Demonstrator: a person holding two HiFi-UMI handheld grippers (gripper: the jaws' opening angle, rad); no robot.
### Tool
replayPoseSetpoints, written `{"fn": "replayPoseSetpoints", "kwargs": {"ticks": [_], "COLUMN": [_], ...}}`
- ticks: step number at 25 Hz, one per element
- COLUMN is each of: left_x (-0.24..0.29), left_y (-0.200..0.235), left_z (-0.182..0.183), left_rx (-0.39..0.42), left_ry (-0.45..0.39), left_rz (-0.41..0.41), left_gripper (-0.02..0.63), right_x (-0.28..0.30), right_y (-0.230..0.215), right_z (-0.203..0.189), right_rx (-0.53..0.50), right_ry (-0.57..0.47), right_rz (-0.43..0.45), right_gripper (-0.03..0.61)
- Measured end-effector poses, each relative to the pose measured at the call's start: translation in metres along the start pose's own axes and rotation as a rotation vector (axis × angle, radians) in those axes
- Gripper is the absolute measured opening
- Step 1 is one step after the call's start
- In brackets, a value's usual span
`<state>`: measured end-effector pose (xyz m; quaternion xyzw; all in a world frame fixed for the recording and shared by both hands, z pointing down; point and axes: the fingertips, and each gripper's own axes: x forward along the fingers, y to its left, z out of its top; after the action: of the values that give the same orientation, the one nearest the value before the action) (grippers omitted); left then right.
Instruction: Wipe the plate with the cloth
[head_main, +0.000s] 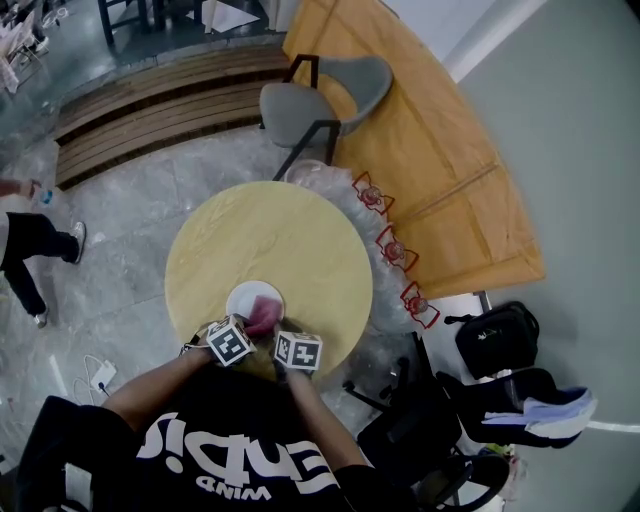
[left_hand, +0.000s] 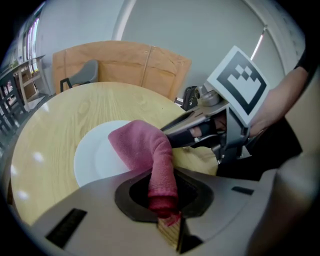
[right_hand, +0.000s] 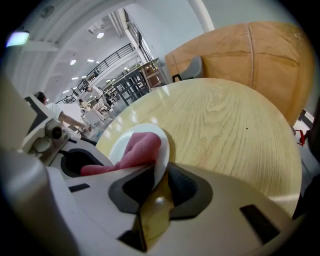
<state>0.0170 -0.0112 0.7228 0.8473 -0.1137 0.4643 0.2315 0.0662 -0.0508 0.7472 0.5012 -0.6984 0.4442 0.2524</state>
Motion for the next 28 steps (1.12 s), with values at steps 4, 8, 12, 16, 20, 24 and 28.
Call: {"fn": "replayPoseSetpoints", "kwargs": {"ticks": [4,8,12,16,20,24,28], "left_x": [0.001,0.0,-0.005,-0.01,-0.016,-0.024,-0.026], "left_y": [-0.002,0.0,0.008,0.018,0.029,0.039,0.043], "left_z": [-0.001,-0.004,-0.005,-0.007,-0.012,-0.016,-0.017], "left_rx": [0.017,0.021,-0.019,-0.052,-0.086,-0.12,-0.131], "left_ry": [0.008,0.002,-0.009,-0.007,-0.012,-0.025,-0.032], "left_rz": [0.0,0.016,0.048,0.079,0.106,0.128,0.141], "left_gripper": [0.052,0.052,0.052,0.052,0.052,0.053,0.053], "right_x": [0.0,0.0,0.0,-0.001,-0.001,0.0,-0.001], "right_y": [0.002,0.003,0.003,0.002,0.002,0.004,0.003], "right_z": [0.001,0.001,0.0,0.001,0.001,0.001,0.001], "right_rx": [-0.027,-0.025,-0.021,-0.016,-0.017,-0.019,-0.018], "right_ry": [0.008,0.008,0.011,0.011,0.011,0.011,0.011], "right_rz": [0.002,0.007,0.011,0.018,0.019,0.02,0.025], "right_gripper": [0.101,0.101,0.101,0.101,0.101,0.101,0.101]}}
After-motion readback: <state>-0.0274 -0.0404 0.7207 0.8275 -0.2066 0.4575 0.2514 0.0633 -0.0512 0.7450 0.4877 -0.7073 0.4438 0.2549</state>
